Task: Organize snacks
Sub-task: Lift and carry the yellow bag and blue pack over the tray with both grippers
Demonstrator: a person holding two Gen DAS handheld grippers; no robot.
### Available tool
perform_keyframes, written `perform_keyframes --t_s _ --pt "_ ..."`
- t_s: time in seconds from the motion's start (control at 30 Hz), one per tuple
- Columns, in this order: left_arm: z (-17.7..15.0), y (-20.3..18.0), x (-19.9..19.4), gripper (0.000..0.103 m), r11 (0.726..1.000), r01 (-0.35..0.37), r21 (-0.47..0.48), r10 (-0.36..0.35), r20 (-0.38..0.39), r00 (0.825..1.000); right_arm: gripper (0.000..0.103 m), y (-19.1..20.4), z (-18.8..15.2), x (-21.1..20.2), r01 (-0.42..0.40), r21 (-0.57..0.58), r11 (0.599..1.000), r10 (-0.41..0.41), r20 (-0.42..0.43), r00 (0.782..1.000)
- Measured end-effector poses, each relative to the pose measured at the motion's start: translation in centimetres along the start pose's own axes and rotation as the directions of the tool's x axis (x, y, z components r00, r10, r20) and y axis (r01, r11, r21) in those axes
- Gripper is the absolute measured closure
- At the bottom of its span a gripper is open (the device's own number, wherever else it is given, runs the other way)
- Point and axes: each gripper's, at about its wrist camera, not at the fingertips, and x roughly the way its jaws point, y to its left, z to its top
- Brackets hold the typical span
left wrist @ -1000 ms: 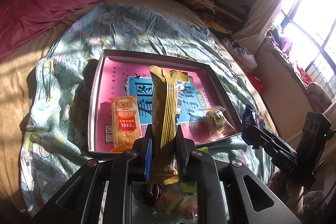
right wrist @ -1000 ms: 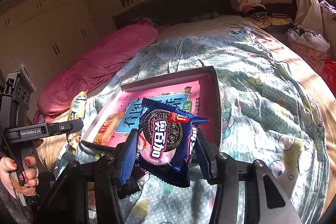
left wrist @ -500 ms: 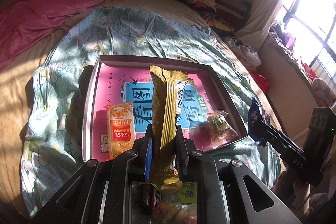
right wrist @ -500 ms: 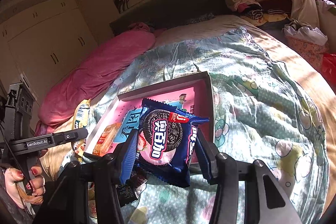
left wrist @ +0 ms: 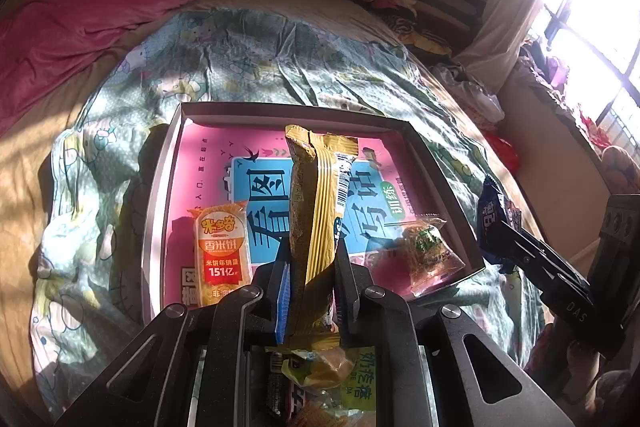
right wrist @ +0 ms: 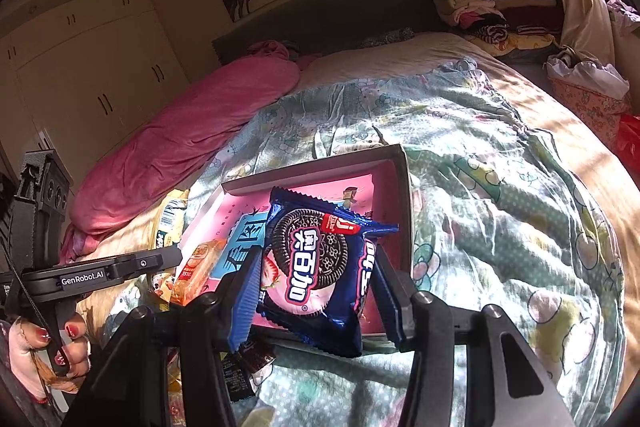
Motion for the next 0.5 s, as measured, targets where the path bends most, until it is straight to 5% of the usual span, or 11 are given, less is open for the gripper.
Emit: perform_keyframes --t_s 0.5 --pt "0.1 0.1 1.9 0.085 1.000 -0.017 -0.004 0.016 -0.024 1.000 0.051 -0.8 0.0 3.0 -0.002 0.018 1.000 0.004 -0.072 0.997"
